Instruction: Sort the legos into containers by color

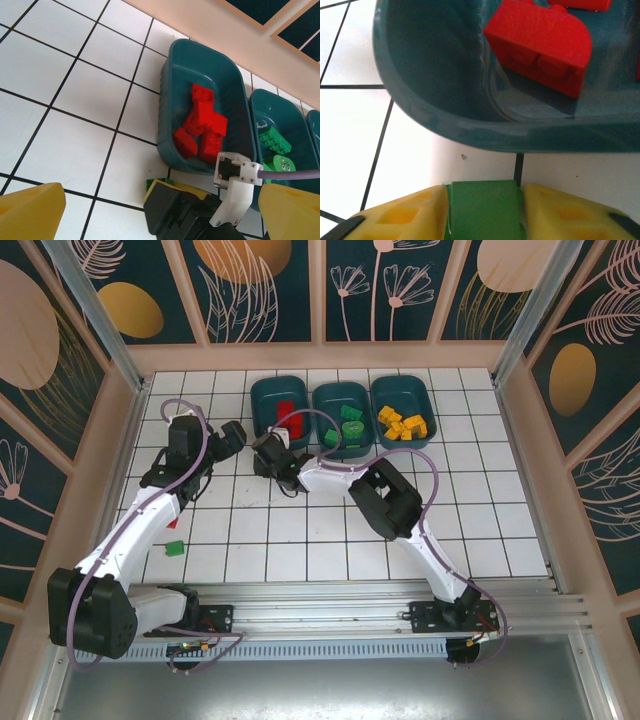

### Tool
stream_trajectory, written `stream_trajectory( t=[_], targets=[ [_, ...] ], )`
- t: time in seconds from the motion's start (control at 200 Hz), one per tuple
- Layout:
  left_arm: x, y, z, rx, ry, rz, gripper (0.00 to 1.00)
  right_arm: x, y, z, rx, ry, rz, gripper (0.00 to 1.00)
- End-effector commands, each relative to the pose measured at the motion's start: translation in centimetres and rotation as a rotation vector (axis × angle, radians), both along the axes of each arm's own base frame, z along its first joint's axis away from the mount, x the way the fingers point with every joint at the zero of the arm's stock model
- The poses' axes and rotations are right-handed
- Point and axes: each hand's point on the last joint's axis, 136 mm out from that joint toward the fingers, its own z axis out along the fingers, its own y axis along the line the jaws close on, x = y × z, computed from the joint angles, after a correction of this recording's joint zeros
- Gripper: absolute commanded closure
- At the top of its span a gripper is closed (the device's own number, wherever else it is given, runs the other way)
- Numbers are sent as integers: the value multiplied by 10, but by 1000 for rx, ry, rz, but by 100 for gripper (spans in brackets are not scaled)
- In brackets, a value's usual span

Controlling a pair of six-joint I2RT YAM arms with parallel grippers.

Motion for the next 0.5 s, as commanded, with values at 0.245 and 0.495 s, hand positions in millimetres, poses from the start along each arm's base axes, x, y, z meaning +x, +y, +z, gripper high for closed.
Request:
stream_trajectory(
  t=[0.245, 0.495],
  targets=[
    [9, -2, 1, -9, -9, -5, 1, -17, -16, 47, 42, -87, 1, 67],
    [35, -23, -11, -42, 17, -82, 4, -52, -52, 101, 20, -239, 25, 68]
  ],
)
